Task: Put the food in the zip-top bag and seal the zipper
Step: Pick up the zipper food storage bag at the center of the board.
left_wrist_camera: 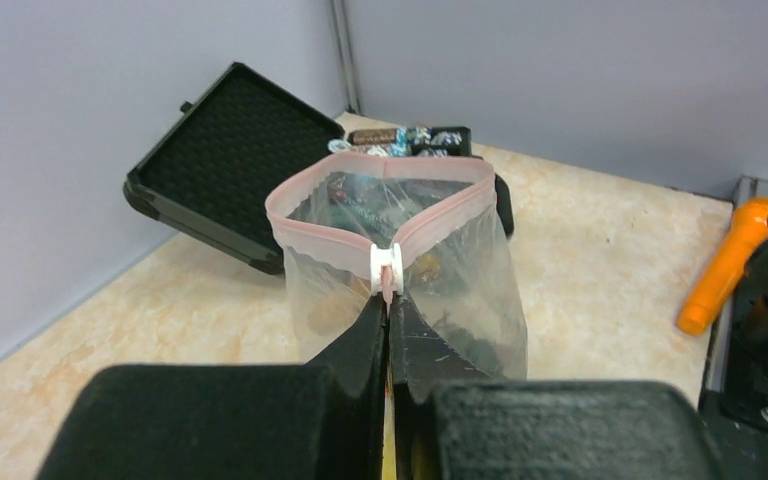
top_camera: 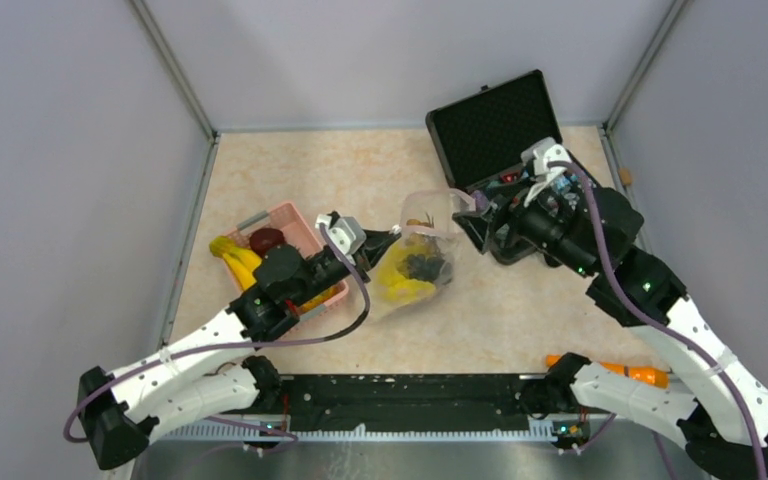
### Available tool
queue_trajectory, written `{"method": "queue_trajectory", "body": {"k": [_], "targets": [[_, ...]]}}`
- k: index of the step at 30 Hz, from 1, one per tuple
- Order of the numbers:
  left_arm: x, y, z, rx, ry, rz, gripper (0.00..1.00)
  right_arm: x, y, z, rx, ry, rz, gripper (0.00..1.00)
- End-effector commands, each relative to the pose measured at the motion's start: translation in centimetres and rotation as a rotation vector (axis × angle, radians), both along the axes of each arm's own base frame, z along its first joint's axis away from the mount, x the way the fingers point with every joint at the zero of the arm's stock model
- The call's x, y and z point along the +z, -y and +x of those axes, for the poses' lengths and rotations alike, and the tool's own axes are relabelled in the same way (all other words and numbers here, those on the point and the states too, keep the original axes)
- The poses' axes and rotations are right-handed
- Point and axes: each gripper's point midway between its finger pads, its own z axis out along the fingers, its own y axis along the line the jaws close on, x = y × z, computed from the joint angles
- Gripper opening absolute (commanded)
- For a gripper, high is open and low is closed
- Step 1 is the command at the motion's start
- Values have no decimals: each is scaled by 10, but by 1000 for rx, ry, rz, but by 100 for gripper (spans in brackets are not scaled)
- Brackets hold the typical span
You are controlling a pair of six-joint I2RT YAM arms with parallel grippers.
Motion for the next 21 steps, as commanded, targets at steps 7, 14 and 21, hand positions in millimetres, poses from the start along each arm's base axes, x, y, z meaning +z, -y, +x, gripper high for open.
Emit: {"method": "queue_trajectory", "body": {"k": [7, 14, 21], "targets": [[8, -6, -24, -96, 65, 60, 0, -18, -57, -36, 607, 408, -375, 88], [10, -10, -29, -106, 80, 77, 0, -28, -72, -38, 759, 560, -482, 93], [10, -5, -34, -149, 82, 86, 0, -30, -94, -29, 851, 656, -588, 89]]}}
